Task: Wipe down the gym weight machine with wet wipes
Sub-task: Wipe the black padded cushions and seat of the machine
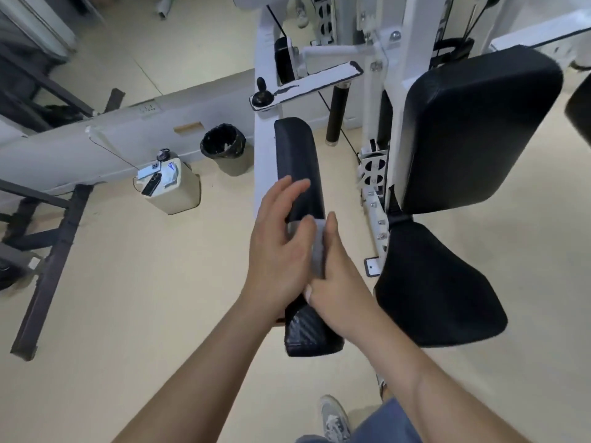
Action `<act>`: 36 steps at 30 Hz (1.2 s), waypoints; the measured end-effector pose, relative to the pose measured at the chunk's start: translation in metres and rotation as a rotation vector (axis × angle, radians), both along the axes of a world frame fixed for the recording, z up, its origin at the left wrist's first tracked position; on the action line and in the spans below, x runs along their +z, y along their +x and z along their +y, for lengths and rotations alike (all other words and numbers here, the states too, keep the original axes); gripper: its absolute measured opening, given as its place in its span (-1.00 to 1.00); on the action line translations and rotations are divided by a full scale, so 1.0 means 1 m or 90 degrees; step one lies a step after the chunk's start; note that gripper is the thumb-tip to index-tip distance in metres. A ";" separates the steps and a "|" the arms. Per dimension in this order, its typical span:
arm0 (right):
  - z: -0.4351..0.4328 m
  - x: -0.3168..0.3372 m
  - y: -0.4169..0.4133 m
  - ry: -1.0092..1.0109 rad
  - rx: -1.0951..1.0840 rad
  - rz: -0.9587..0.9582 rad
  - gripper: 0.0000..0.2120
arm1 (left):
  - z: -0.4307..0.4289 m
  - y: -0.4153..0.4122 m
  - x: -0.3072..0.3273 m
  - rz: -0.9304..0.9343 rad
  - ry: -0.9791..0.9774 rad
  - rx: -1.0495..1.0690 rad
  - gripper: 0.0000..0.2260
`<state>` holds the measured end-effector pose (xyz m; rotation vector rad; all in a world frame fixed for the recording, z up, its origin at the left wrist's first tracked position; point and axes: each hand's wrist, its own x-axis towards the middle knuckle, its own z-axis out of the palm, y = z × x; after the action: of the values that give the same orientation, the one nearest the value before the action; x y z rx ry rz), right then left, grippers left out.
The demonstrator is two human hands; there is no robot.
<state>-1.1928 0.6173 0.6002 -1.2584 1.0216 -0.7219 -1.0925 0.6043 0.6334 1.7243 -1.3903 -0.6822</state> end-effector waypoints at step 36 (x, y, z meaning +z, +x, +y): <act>0.027 -0.006 0.003 -0.230 -0.025 0.044 -0.56 | 0.016 -0.007 0.021 0.149 0.161 0.041 -0.58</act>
<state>-1.1895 0.6438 0.5937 -1.5865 1.0019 -0.9269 -1.0992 0.6204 0.6542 1.8064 -1.1190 -1.0241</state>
